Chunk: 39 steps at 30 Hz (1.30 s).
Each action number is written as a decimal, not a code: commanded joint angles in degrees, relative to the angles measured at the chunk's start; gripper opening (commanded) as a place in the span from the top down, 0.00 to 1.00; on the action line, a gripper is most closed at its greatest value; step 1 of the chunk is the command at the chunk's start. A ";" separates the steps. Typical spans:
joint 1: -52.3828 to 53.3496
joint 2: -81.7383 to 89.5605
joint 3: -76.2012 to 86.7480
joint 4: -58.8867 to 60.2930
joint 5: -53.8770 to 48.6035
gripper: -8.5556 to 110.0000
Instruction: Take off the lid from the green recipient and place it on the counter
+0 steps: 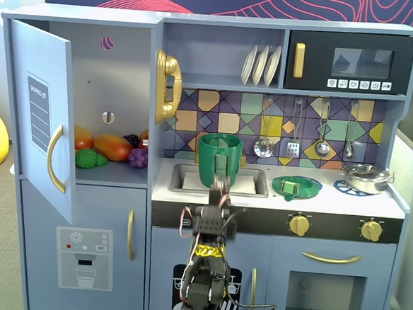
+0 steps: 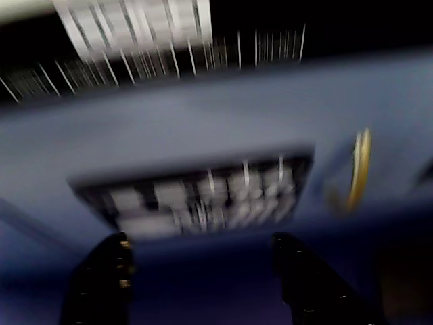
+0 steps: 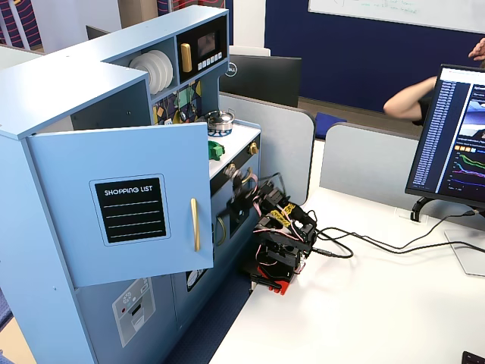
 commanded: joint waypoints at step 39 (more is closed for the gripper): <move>-2.37 7.91 20.21 23.03 5.98 0.89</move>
